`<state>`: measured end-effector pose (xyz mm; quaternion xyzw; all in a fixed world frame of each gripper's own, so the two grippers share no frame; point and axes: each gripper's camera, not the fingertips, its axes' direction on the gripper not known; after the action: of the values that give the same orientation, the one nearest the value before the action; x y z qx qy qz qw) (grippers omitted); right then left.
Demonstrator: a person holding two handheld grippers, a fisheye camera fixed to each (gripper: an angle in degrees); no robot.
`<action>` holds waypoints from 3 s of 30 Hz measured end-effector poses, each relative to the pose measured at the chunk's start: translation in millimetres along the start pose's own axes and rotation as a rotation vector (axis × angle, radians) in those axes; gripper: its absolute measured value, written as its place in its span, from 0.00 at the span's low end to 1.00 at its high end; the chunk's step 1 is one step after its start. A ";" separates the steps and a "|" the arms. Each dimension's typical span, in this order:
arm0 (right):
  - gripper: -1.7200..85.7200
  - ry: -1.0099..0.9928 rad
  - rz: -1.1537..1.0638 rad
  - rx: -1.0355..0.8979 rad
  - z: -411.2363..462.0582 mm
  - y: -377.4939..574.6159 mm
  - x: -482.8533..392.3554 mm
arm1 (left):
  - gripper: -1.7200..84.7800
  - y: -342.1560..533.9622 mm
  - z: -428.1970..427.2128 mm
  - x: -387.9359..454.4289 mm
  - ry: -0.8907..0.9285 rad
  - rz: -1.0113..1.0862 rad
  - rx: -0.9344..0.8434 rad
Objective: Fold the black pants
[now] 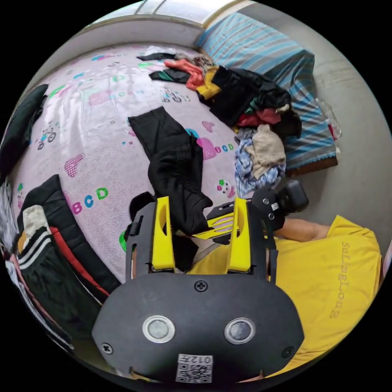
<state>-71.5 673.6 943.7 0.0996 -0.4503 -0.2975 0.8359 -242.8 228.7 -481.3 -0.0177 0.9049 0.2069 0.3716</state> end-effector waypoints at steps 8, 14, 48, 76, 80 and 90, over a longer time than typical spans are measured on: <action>0.04 -0.017 -0.059 0.034 19.5 38.3 -28.5 | 0.23 -58.2 57.4 78.4 0.013 0.174 -0.373; 0.04 0.060 -0.058 0.082 18.1 65.9 -45.2 | 0.21 -84.0 74.1 137.1 -0.082 0.244 -0.492; 0.15 -0.116 0.523 0.438 -158.1 92.0 145.9 | 0.03 -40.4 -107.0 221.1 -0.234 0.214 -0.107; 0.03 -0.035 0.871 0.361 -157.8 90.7 115.7 | 0.12 -16.8 -54.6 153.9 0.147 0.200 0.076; 0.03 0.046 0.662 0.224 -134.4 65.6 72.0 | 0.18 -96.0 -51.3 124.7 0.137 0.165 -0.129; 0.04 -0.010 0.528 0.191 -71.2 57.7 28.3 | 0.23 -194.3 105.0 257.7 -0.338 0.613 -0.681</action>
<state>21.7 696.1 947.5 0.0555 -0.4909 -0.0262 0.8690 -323.2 123.2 -793.7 0.1626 0.6762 0.5911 0.4086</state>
